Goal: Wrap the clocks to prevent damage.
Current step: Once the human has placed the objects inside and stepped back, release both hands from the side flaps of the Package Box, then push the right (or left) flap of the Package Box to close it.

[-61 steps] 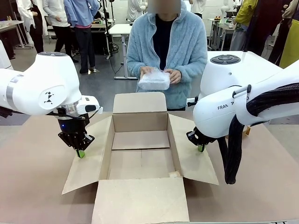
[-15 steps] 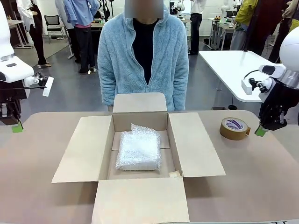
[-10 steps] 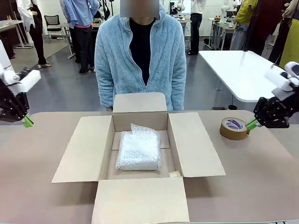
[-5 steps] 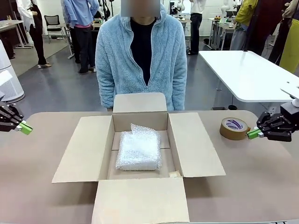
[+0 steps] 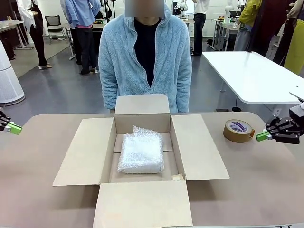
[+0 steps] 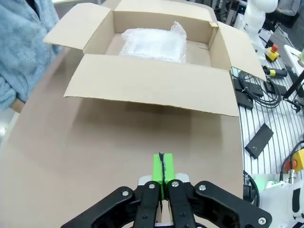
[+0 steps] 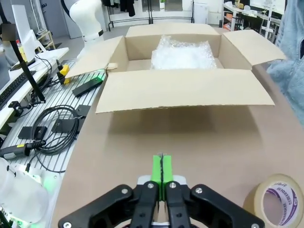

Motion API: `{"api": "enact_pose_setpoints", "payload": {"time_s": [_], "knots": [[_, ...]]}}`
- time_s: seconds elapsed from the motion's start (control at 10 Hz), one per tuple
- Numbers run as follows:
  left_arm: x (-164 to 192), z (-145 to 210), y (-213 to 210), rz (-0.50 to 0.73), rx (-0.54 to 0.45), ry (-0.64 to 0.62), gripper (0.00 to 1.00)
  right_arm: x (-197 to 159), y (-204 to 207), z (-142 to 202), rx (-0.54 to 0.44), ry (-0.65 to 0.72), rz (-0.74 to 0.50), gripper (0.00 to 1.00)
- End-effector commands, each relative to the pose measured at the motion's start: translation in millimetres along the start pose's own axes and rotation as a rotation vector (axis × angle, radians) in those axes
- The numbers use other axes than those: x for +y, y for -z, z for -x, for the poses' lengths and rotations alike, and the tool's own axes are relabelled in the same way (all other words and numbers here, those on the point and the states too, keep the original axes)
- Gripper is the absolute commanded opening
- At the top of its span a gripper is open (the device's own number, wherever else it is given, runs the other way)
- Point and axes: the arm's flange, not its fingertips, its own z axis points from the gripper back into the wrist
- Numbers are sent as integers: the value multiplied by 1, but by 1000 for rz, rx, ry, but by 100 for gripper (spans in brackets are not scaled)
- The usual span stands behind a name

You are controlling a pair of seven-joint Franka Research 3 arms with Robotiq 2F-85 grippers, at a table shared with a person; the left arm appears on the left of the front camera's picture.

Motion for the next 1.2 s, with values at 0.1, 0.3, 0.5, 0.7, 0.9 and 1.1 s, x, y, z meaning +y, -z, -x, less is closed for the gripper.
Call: {"api": "enact_pose_setpoints", "payload": {"time_s": [0.1, 0.3, 0.5, 0.7, 0.9, 1.1], "knots": [[-9, -3, 2, -10, -42, 168, 0, -4, 8, -11, -40, -27, 15, 1], [-12, 4, 3, -13, -32, 270, 0, -3, 4, -7, -10, -13, 3, 1], [-14, 4, 9, -28, -42, 307, 0, -3, 4, -7, -10, -13, 3, 1], [-10, 0, 3, 0, -14, 279, 0, -3, 4, -7, -10, -13, 3, 1], [-10, 0, 3, 0, -14, 279, 0, -3, 4, -7, -10, -13, 3, 1], [-10, 0, 3, 0, -14, 279, 0, -3, 4, -7, -10, -13, 3, 1]]}}
